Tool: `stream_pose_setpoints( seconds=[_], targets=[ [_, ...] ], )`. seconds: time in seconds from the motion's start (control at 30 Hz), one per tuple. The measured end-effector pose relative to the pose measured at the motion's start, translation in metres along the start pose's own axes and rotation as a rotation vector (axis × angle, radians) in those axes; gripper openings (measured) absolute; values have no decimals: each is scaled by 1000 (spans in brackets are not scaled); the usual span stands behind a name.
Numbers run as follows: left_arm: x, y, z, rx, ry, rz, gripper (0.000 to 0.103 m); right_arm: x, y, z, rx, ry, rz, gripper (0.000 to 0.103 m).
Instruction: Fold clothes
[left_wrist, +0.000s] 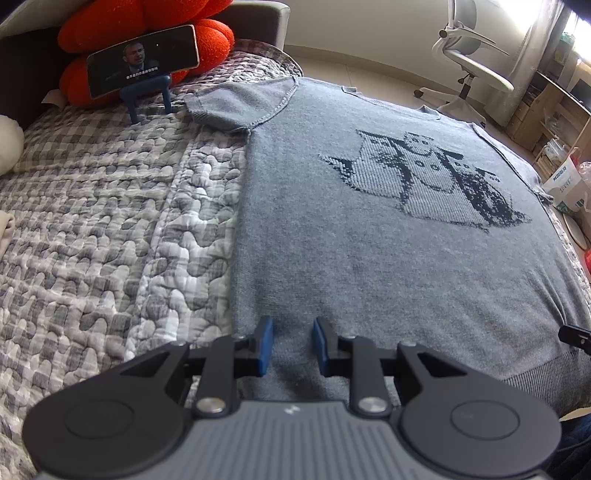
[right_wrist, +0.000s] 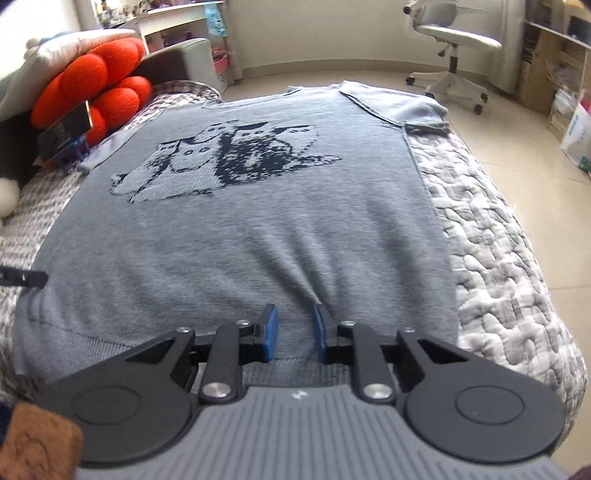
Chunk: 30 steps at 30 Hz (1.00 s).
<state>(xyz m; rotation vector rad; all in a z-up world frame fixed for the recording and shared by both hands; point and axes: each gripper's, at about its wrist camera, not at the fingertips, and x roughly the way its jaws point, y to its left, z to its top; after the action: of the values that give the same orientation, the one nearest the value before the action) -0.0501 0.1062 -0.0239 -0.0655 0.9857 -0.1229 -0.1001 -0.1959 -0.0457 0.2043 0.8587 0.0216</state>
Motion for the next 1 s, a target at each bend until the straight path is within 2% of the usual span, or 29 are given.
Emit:
stream_pose_setpoints(
  seconds=[0.1,0.33,0.43,0.5,0.77,1.0],
  targets=[
    [0,0,0,3,2,1,25,-6,-14,-1,21,-23,-86,22],
    [1,0,0,7,5,3,25,-8,-31,-2,57,-15,-106,19],
    [1,0,0,3,3,2,25,-8,-27,-2,34,-17,-120,19],
    [1,0,0,2,2,1,25,-7,-24,-3,11,-20,-126,23],
    [-1,5,2,-34,-8,-5,25,-7,-18,-3,-4,-37,-117,29],
    [-3,10,4,-66,-23,5,25,-12,0,-2,-81,-100,-89,29]
  ],
)
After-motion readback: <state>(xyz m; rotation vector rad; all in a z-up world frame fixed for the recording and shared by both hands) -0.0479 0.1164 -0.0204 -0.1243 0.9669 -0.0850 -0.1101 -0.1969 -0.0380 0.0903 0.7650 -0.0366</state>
